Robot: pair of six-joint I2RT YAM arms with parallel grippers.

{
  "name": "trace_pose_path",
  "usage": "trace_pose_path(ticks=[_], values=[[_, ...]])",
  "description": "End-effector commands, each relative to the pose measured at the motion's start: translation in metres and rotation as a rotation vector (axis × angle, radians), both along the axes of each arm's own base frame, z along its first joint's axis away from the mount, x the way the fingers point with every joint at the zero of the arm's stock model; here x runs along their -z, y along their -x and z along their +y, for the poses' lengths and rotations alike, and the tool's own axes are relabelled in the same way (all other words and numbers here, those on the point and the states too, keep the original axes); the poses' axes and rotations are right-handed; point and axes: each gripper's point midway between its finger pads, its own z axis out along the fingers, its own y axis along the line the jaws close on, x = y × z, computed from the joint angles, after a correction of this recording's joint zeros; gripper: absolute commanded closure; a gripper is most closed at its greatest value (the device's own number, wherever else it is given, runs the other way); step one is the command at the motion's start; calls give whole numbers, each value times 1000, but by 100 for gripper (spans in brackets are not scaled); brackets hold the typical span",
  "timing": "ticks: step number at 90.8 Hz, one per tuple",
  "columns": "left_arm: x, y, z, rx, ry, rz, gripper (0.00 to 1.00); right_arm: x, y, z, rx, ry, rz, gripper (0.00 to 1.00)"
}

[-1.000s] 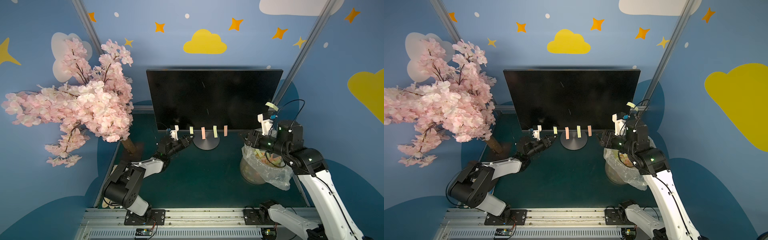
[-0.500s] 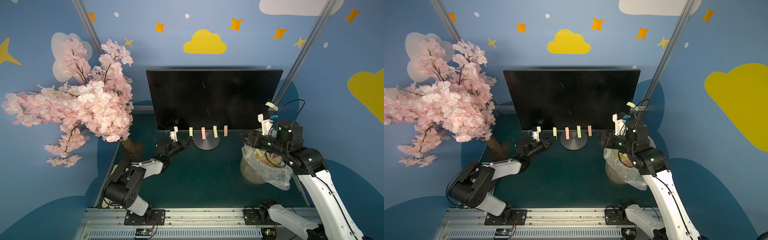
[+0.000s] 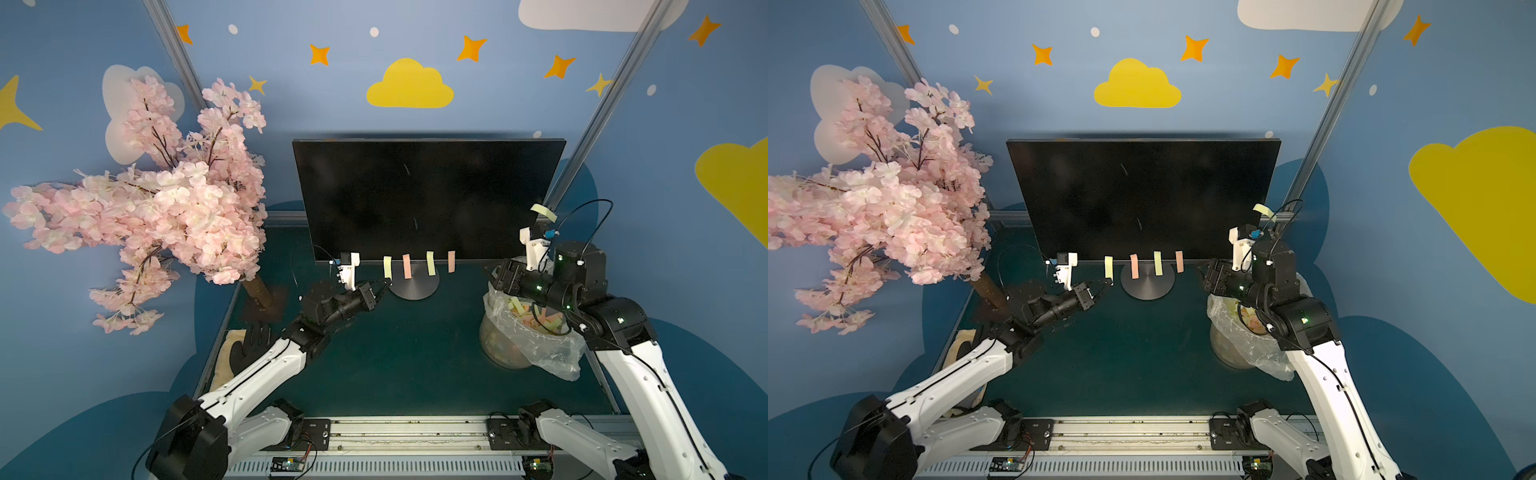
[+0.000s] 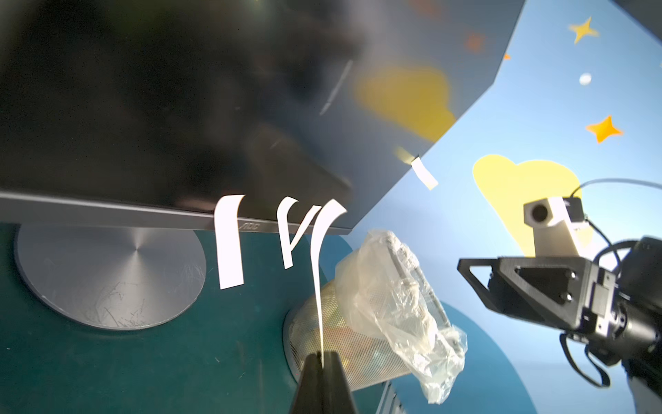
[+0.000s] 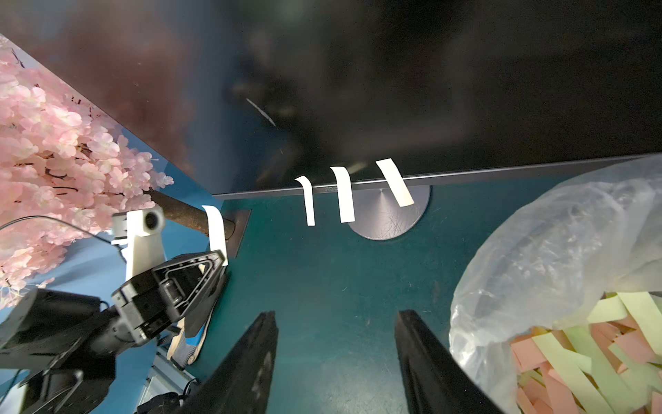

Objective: Remove the sticky note from the monitor
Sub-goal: Tear off the sticky note from the monitor, then place the sticky note in the trash bin.

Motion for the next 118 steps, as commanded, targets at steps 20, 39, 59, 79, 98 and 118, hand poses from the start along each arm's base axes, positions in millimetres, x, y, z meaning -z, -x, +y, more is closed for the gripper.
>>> trace_pose_path(ticks=[20,39,59,79,98,118], values=[[-27,16,-42,131,-211,-73,97,2,3,-27,90,-6,3,41],[-47,11,-94,270,-244,-99,97,4,18,-53,193,-33,34,40],[-73,13,-164,432,-239,-152,97,8,38,-92,406,-46,63,40],[-77,29,-241,610,-239,-166,97,-5,58,-142,708,-100,-17,39],[-66,52,-298,747,-246,-146,97,-39,81,-171,852,-108,-137,39],[-47,58,-326,785,-263,-121,72,-50,86,-174,863,-117,-169,39]])
